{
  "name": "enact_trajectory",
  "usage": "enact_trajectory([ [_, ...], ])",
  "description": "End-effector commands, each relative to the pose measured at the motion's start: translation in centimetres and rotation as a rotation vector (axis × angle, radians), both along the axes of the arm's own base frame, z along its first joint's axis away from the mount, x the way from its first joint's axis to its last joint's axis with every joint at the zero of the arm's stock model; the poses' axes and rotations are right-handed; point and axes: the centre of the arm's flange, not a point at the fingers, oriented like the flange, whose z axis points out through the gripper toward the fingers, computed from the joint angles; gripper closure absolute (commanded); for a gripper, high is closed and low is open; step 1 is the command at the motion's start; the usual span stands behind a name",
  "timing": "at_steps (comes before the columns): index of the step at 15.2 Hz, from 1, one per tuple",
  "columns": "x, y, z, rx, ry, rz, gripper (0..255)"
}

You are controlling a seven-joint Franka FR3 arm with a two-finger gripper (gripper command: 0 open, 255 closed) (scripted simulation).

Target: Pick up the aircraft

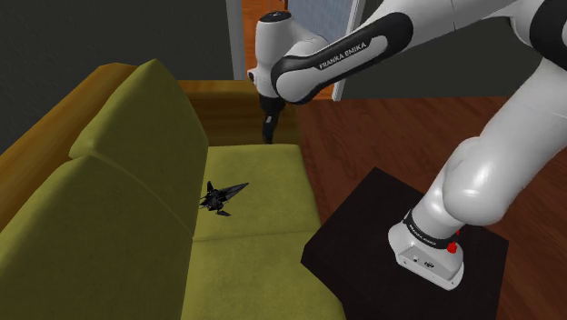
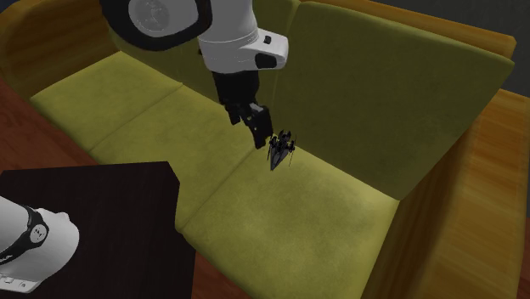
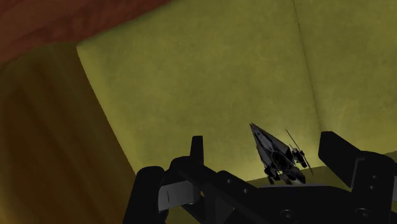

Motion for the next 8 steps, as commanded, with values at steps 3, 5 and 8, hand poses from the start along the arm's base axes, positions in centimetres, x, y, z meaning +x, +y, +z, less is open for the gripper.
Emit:
enact_trajectory([
  [3,2.6,2.4,-4.1,-0.018,0.025,0.076,0],
  [5,3.7,3.7,-6.3,-0.027,0.037,0.114,0],
  [8,5.2,5.6,-9.6,-0.04,0.055,0.17,0],
])
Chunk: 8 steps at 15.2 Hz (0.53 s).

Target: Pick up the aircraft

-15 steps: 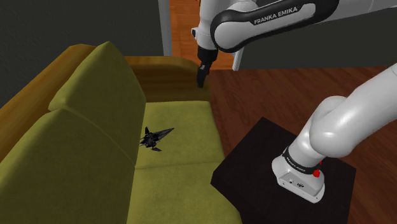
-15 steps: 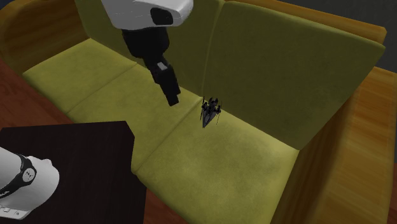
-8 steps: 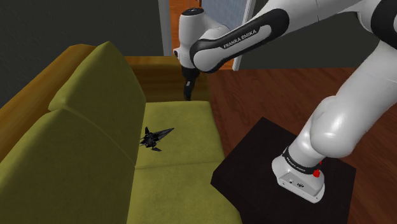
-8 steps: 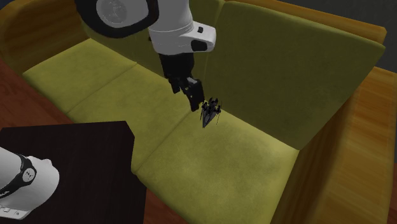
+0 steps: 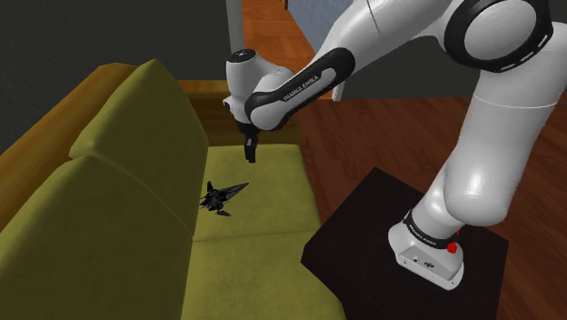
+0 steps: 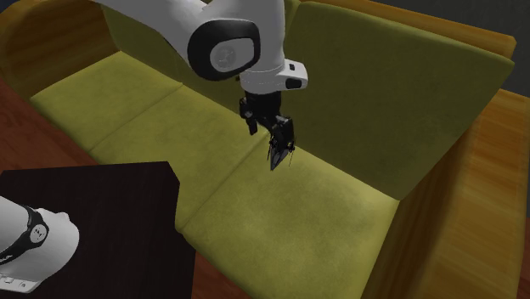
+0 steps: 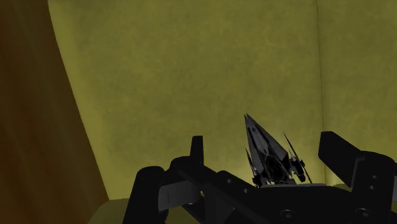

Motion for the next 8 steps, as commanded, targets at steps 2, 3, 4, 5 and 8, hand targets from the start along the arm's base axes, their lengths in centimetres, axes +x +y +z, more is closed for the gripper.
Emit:
enact_trajectory([
  [2,1.2,2.1,-3.6,-0.013,0.018,0.057,0],
  [3,1.6,2.8,-4.7,-0.018,0.024,0.076,0],
  [4,2.0,3.5,-5.8,-0.022,0.03,0.095,0],
  [5,2.4,4.1,-7.0,-0.027,0.037,0.114,0],
  [8,3.5,6.1,-10.4,-0.04,0.055,0.17,0],
])
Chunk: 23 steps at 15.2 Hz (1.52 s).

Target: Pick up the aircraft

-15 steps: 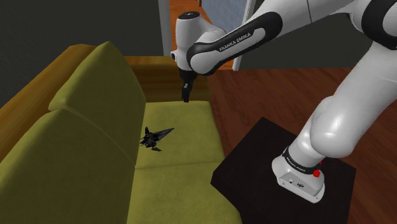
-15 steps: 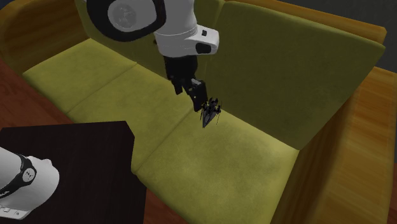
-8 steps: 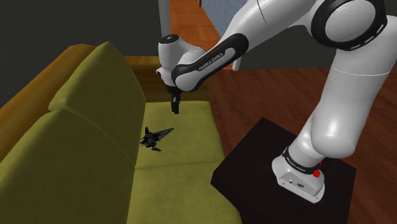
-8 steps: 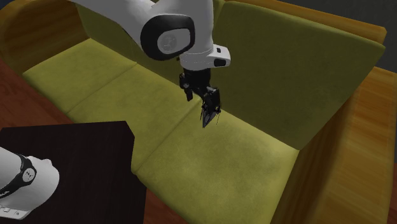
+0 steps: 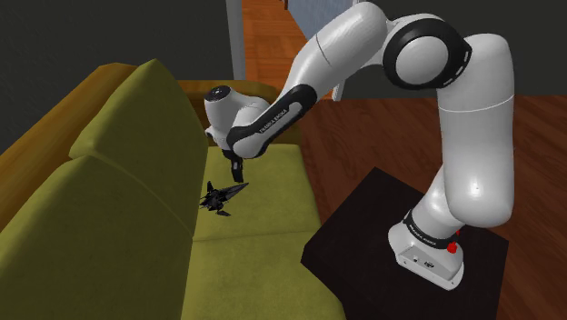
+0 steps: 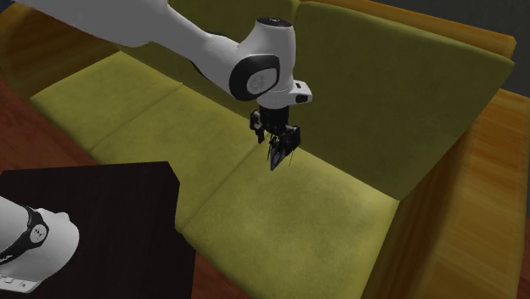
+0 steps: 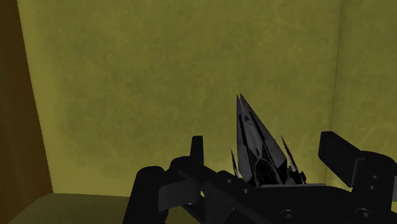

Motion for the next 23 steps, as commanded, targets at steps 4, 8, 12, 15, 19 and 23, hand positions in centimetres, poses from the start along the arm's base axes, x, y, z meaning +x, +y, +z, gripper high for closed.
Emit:
enact_trajectory([
  [4,1.5,3.6,-6.1,-0.023,0.031,0.095,0],
  [8,1.9,4.9,-9.4,-0.031,0.042,0.13,0],
  [12,1.9,4.9,-11.5,-0.031,0.042,0.13,0],
  [15,1.9,4.9,-12.3,-0.031,0.042,0.13,0],
  [19,1.9,4.9,-12.3,-0.031,0.042,0.13,255],
  [23,1.9,5.0,-12.3,-0.031,0.042,0.13,255],
])
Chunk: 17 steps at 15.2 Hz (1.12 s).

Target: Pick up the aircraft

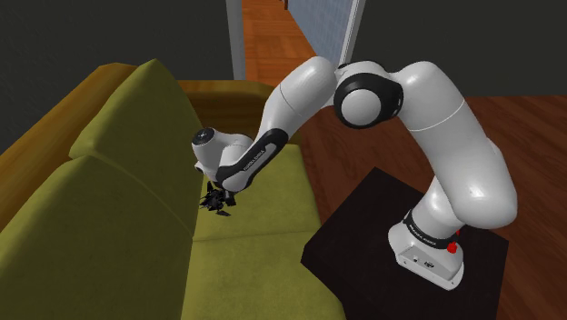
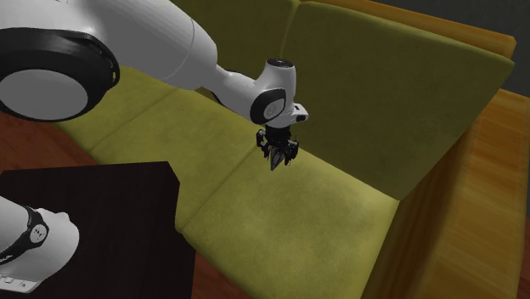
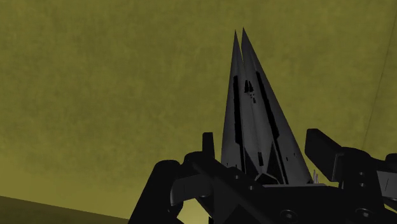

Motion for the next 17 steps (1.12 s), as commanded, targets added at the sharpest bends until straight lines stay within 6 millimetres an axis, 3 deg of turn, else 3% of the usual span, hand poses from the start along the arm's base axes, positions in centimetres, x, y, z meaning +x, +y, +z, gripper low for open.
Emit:
enact_trajectory([
  [1,0.0,0.0,-0.1,0.001,0.0,0.0,255],
  [17,-0.1,-0.1,7.8,0.001,0.0,0.0,255],
])
